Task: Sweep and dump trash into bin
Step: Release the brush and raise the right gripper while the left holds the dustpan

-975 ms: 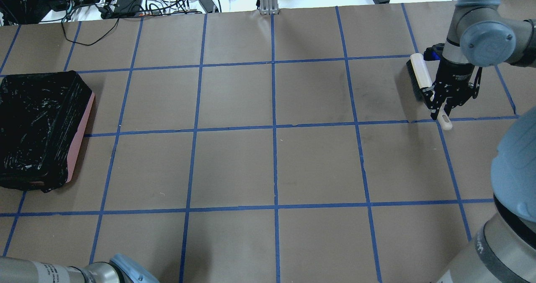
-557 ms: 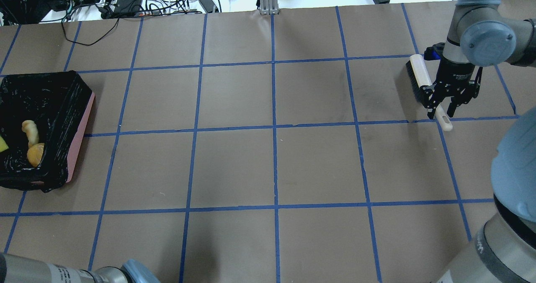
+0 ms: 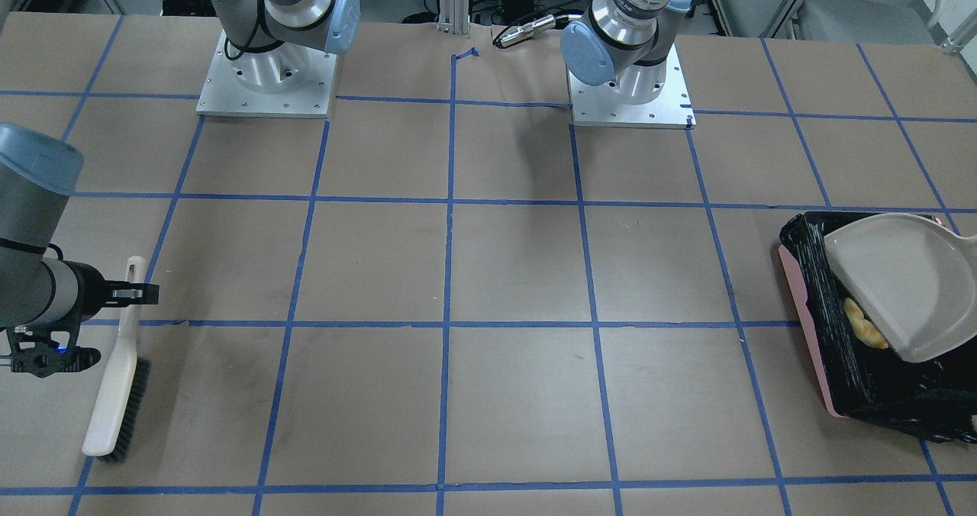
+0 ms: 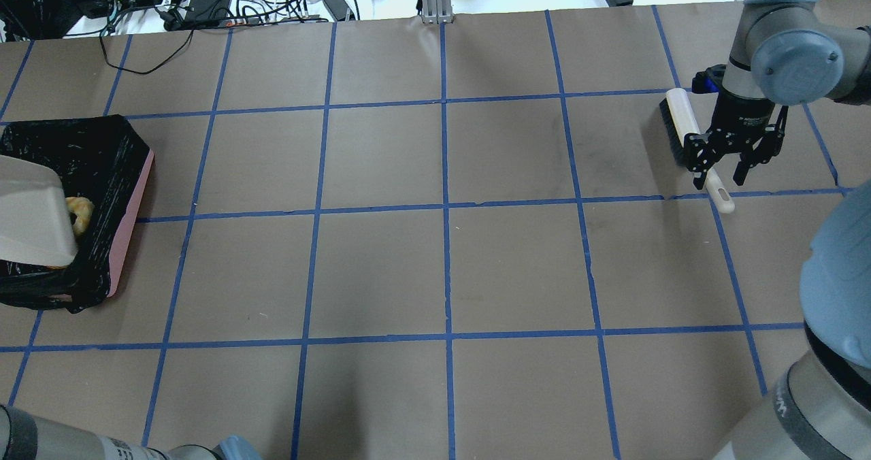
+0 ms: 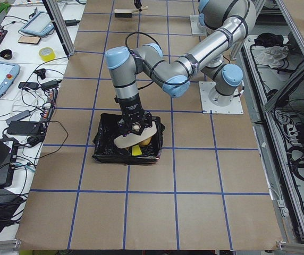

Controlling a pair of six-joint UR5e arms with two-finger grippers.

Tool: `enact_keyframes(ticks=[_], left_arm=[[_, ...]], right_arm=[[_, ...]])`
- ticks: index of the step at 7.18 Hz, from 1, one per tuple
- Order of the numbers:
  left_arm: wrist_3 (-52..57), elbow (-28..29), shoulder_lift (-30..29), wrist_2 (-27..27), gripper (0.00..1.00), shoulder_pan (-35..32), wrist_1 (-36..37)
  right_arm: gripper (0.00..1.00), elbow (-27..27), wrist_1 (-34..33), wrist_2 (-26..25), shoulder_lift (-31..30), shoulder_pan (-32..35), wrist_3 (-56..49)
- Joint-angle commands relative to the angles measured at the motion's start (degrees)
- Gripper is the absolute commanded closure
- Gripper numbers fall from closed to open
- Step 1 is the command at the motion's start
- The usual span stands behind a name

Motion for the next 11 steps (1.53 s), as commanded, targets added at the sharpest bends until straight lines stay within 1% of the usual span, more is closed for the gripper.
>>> enact_keyframes(ticks=[1, 2, 3, 4, 5, 6, 7, 8, 9, 10, 11], left_arm=[[0.1, 0.0, 0.8, -11.9, 1.00, -0.5, -3.6], [0.2, -0.1, 0.8, -12.7, 1.00, -0.6, -3.7], [0.2, -0.7, 0.8, -13.8, 1.00, -0.4, -3.7], [0.2, -1.6, 0.3, -13.8, 1.00, -0.1, -3.5], [0.2, -2.1, -0.2, -13.9, 0.74, -0.1, -2.9], [0.3, -2.1, -1.0, -13.9, 0.52, -0.1, -2.7], [0.1, -2.0, -2.5, -13.8, 0.32, 0.3, -2.3], [0.1, -1.4, -3.9, -13.8, 0.19, 2.3, -1.4], [0.0, -1.4, -5.9, -13.9, 0.11, 5.0, -0.5], [-0.4, -1.3, -8.1, -14.0, 0.00, 6.4, 0.6], [-0.5, -1.2, -9.8, -13.9, 0.00, 7.1, 0.7]], right_arm=[[0.05, -0.6, 0.3, 0.8, -5.3, 0.0, -0.1], [0.00, -0.7, 0.2, 1.3, -10.9, 0.2, -0.1], [0.00, -0.8, 0.2, 3.0, -15.6, 0.8, 0.1], [0.00, -0.8, 0.5, 8.4, -19.1, 1.1, 1.4], [0.00, -0.8, 0.8, 10.0, -20.7, 2.0, 6.8], [0.00, -0.7, 0.7, 9.0, -21.2, 3.7, 8.1], [0.00, -0.8, 0.1, 9.2, -21.3, 6.3, 12.5], [0.00, -0.8, 0.1, 9.1, -21.7, 10.1, 16.7], [0.00, -0.6, 0.2, 9.3, -22.7, 12.7, 16.8], [0.00, -0.6, 0.2, 9.5, -23.2, 13.4, 16.9], [0.00, -0.3, 0.3, 9.1, -23.5, 15.4, 19.5]])
